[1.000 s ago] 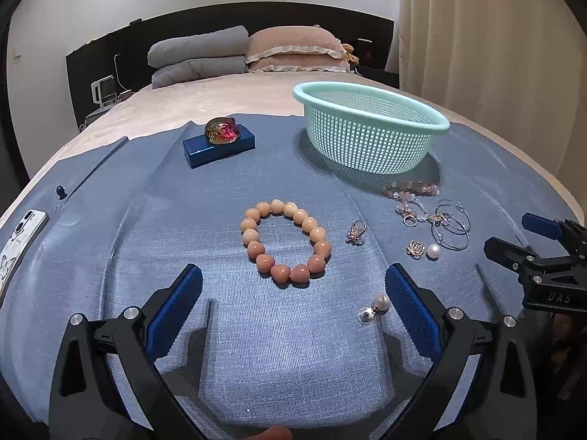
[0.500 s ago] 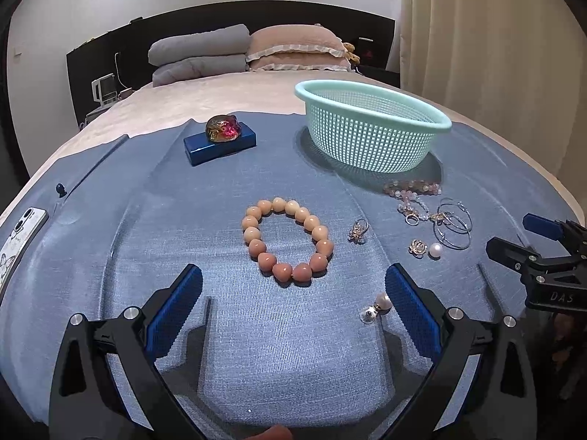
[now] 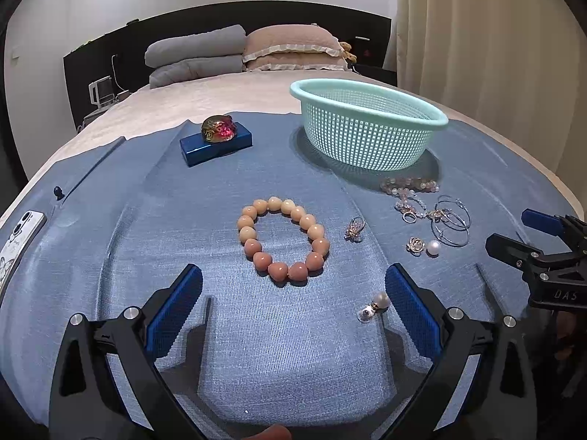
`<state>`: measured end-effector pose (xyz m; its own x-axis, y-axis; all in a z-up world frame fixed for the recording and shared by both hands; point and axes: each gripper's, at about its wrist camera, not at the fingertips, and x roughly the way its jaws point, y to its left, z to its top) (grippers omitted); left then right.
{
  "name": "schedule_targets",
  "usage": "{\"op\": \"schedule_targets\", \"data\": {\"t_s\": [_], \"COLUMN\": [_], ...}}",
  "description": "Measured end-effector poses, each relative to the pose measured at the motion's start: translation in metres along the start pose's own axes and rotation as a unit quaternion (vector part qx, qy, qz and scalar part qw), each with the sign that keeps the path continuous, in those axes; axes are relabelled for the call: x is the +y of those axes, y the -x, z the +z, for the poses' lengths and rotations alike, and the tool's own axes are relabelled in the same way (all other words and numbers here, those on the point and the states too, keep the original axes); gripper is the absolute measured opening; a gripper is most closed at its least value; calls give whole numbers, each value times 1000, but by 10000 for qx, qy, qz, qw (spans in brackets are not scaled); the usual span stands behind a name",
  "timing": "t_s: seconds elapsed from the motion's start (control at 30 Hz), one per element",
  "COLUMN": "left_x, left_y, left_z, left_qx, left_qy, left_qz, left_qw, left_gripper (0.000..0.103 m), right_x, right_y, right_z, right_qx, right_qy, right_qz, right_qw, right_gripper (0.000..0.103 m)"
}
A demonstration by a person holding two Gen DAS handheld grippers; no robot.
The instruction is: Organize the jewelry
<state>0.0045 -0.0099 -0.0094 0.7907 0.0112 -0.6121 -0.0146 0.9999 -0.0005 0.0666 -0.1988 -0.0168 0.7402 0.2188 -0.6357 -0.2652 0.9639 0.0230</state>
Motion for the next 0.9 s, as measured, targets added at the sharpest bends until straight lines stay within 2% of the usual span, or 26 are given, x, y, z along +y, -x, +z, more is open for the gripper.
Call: {"op": "schedule_targets", "data": {"t_s": [0.4,0.9], "left_x": [-1,2], "left_y": [-3,-6], "left_z": [-1,-2], "left_qx": [75,131], "left_qy": [28,18], "left_qz": [-69,37], "left_qw": [9999,9999], "left_gripper": [97,97], "right_x": [1,5], "right_y": [-2,-5], "right_z": [1,1], "right_qx": [33,100], "right_qy": [17,29], "right_qz": [31,152], "right_qw": [10000,9998], "right_gripper": [95,95]}}
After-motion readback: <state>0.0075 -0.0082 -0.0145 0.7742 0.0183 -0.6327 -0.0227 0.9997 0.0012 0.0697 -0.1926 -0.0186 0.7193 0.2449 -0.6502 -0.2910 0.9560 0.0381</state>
